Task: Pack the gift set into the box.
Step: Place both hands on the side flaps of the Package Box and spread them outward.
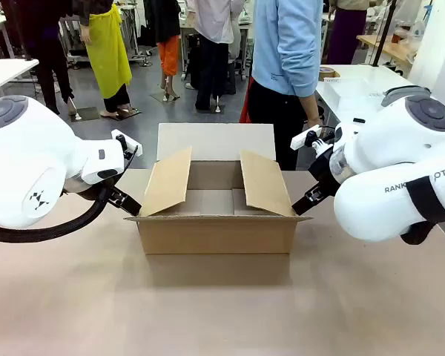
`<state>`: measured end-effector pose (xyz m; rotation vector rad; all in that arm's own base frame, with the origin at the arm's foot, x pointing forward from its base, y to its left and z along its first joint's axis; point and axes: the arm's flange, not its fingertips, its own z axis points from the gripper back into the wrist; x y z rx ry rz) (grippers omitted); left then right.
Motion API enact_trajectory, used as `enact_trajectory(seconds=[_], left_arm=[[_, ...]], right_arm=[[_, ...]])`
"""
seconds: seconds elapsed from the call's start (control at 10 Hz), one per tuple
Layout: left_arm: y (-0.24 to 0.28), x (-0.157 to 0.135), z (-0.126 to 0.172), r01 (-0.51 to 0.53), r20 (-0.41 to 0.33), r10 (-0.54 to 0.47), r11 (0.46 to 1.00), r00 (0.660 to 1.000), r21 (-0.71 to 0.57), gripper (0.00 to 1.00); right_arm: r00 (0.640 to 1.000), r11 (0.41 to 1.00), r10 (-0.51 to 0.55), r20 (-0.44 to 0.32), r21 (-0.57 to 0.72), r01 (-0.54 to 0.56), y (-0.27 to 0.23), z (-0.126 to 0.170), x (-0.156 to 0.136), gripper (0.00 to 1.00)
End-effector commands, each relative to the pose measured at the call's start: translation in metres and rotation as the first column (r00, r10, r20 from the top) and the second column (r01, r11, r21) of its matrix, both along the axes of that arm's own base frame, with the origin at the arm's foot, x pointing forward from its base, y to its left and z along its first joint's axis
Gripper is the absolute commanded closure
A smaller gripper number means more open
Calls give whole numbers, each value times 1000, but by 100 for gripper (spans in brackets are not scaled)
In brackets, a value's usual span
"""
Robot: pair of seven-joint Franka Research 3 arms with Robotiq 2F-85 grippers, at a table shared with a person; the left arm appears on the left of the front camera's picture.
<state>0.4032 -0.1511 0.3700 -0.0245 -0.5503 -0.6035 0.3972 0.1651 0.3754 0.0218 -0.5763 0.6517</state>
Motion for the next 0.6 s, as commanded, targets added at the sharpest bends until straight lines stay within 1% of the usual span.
enact_trajectory(seconds=[0.0,0.5], left_arm=[[0,0,0,1,1,-1,1000,1000,0,0],[0,0,0,1,1,-1,1000,1000,0,0]], right_arm=[[1000,1000,0,0,0,0,0,0,0,0],[1000,1000,0,0,0,0,0,0,0,0]])
